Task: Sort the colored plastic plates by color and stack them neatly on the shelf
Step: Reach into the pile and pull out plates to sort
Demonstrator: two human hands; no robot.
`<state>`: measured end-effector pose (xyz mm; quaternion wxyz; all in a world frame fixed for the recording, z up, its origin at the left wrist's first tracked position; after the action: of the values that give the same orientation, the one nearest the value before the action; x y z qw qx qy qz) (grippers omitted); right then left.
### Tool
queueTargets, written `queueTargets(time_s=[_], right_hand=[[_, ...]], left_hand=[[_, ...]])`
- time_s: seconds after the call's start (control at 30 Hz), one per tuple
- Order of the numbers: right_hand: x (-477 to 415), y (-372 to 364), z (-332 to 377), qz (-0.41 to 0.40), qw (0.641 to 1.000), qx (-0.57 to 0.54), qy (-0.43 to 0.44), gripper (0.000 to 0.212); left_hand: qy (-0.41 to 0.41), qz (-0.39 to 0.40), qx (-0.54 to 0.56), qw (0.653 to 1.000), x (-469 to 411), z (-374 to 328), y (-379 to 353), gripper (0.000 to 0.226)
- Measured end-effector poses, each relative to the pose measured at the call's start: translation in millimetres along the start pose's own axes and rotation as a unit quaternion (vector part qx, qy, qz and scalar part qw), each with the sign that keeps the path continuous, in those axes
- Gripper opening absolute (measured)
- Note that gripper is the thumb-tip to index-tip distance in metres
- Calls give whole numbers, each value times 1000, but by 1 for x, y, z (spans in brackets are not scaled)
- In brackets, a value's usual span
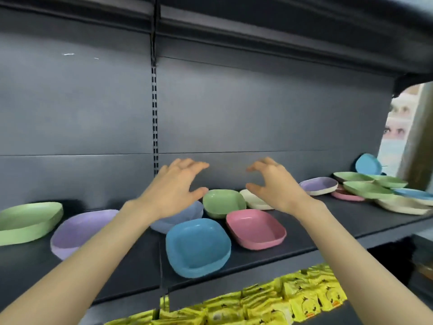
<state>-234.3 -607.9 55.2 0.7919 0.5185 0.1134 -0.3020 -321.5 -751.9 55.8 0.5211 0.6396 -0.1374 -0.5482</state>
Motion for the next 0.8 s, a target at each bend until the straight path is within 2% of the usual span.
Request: queueTargets(time_s=[0.33, 0.57, 0.8], right_hand=[[84, 109, -143, 21, 997, 53, -44, 44], [73, 171, -217, -30, 998, 54, -33, 32], [32, 183, -303, -26, 996, 73, -36, 38]], left_hand=[[-23, 10, 5, 1000, -38, -180, -22, 57], [-46, -2, 15, 999, -101, -244, -34, 56], [-67, 5, 21, 998, -176, -287, -95, 57]])
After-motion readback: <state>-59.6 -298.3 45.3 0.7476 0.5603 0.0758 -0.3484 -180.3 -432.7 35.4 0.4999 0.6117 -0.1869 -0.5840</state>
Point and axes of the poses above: each hand's wrist, its own x-axis away from the middle knuckle, its own y-axis out of the back of the hand, z = x × y, the point moved 10 cm from there along -x, towards the middle knuckle, and after that the axes turned 14 degrees about -x, right-handed, at the moved point
